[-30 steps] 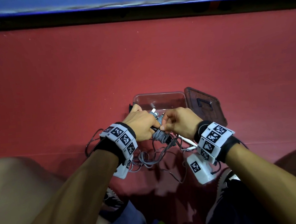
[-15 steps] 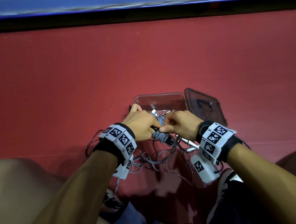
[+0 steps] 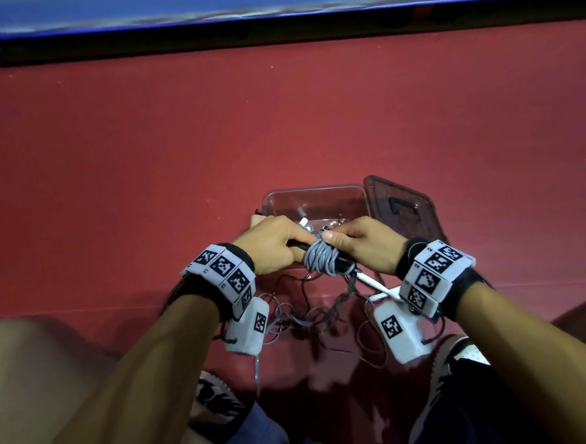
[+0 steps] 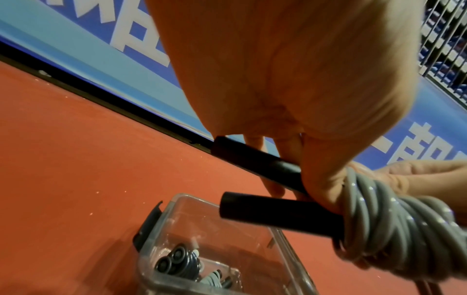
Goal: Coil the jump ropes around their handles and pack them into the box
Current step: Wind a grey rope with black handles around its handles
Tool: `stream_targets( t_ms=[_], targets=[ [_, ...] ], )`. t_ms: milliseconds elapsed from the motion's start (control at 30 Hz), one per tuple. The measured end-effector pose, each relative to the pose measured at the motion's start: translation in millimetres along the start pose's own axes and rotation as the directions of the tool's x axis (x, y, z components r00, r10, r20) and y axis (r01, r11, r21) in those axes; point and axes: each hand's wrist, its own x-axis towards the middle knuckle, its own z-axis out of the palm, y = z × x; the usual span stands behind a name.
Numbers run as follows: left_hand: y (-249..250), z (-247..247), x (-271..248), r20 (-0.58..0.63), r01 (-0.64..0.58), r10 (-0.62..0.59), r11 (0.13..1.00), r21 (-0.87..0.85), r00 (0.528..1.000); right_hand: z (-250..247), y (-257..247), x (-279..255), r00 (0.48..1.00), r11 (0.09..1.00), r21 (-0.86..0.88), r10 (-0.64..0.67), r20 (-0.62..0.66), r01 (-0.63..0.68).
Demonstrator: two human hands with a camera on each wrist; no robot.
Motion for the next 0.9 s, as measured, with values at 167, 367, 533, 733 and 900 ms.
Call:
stream_targets(
  t_ms=[167,367,533,733,900],
  targets=[
    [-4,-1,2,-0.088,-0.025,0.030,0.998,0.056,0.996,-3,-4,-2,0.997,0.976,0.218,0.035,-0.062,-0.021],
    [-12,4,6,-0.290,0.153,-0.117,0.982,0.106,0.950,1,-2,-3,0.990,0.985,0.164,0.069,-0.125,-0.048],
    [-13,4,8,-0.358,0.223,-0.177,0.971,0.092,0.917,2,-2,-3,0.984,0.983,0.176,0.076,-0.160,-0.047],
    [-9,9,8,-0.223,0.174,-0.211,0.969,-0.174,0.952,3,-6,-3,0.980,0.981,0.193,0.063,-0.188,-0.027],
    [-12,16,9,-0.224,0.147,-0.195,0.966,-0.214,0.955,8,-2,0,0.977,0.980,0.197,0.067,-0.201,-0.027]
  ],
)
